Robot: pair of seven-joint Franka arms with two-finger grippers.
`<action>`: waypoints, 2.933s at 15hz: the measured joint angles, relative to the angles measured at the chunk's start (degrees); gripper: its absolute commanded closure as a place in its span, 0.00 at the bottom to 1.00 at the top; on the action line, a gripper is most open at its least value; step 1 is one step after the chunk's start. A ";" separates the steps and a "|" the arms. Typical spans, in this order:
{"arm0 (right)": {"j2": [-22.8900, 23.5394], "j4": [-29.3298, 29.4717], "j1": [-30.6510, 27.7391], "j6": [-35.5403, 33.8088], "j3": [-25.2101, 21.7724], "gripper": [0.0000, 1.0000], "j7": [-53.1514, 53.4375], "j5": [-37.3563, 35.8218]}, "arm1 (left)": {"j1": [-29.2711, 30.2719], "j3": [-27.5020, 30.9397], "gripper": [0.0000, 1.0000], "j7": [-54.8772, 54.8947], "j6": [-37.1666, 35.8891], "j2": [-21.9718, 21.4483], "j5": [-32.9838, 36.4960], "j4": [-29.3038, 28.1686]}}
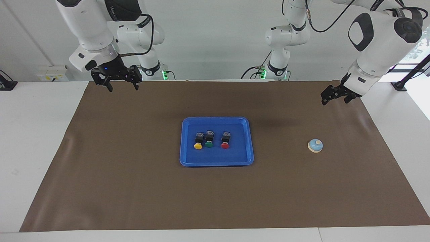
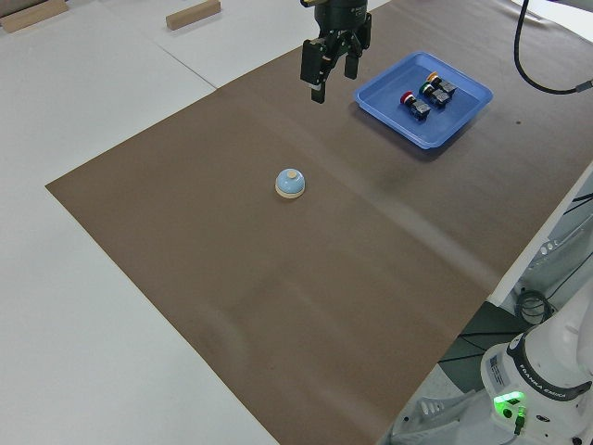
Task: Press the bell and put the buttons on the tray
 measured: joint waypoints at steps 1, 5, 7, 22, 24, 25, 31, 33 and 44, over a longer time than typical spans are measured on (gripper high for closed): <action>0.00 0.00 0.00 0.00 0.00 0.00 0.00 0.00 | 0.00 0.00 0.00 0.00 0.00 0.00 0.00 0.00; 0.00 0.00 0.00 0.00 0.00 0.00 0.00 0.00 | 0.00 0.00 0.00 0.00 0.00 0.00 0.00 0.00; 0.00 0.00 -0.03 0.00 -0.04 0.00 0.00 0.00 | 0.00 0.00 0.00 0.00 0.00 0.00 0.00 0.00; 0.00 -0.02 -1.63 0.00 -0.22 0.00 0.00 0.00 | 0.00 0.00 0.00 0.00 0.00 0.00 0.00 0.00; 0.00 -0.02 -1.63 0.00 -0.22 0.00 0.00 0.00 | 0.00 0.00 0.00 0.00 0.00 0.00 0.00 0.00; 0.00 -0.02 -1.63 0.00 -0.22 0.00 0.00 0.00 | 0.00 0.00 0.00 0.00 0.00 0.00 0.00 0.00; 0.00 -0.02 -1.63 0.00 -0.22 0.00 0.00 0.00 | 0.00 0.00 0.00 0.00 0.00 0.00 0.00 0.00; 0.00 -0.02 -1.63 0.00 -0.22 0.00 0.00 0.00 | 0.00 0.00 0.00 0.00 0.00 0.00 0.00 0.00; 0.00 -0.02 -1.63 0.00 -0.22 0.00 0.00 0.00 | -0.01 -0.02 0.00 0.00 1.63 0.00 0.00 0.19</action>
